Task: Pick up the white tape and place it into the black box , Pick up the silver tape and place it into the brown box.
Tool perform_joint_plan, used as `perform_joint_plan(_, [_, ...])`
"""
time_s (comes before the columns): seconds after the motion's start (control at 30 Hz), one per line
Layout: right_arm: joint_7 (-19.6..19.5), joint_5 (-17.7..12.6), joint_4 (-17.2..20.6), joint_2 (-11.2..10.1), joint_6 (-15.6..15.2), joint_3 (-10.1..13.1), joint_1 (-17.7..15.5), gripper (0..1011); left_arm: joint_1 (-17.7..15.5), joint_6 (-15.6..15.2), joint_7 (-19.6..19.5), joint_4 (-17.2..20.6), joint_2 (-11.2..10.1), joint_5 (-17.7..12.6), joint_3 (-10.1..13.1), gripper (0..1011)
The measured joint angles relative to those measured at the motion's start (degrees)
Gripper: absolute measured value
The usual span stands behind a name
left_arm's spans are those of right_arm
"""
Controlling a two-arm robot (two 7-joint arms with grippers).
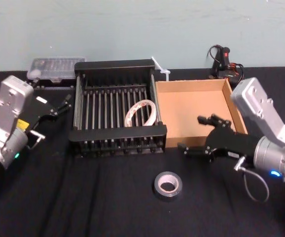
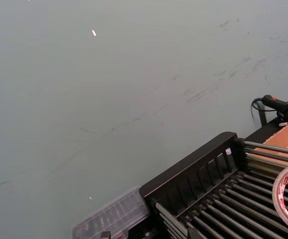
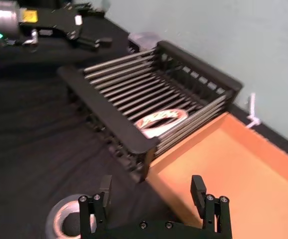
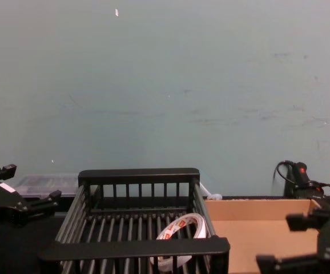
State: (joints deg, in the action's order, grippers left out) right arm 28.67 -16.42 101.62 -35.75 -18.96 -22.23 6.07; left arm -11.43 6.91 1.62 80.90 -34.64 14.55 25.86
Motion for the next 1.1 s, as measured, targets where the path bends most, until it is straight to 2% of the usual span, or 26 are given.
perform_joint_plan(0.5, [0.7,-0.7,-1.9,0.1,-5.3,-4.7,2.2,1002,0.0,0.0,0.0,0.0,0.0,0.0,0.0,1002])
perform_joint_plan(1.1, [2.2,-0.9,-4.5,0.1,-7.3,-8.6,4.4,1002,0.0,0.0,0.0,0.0,0.0,0.0,0.0,1001])
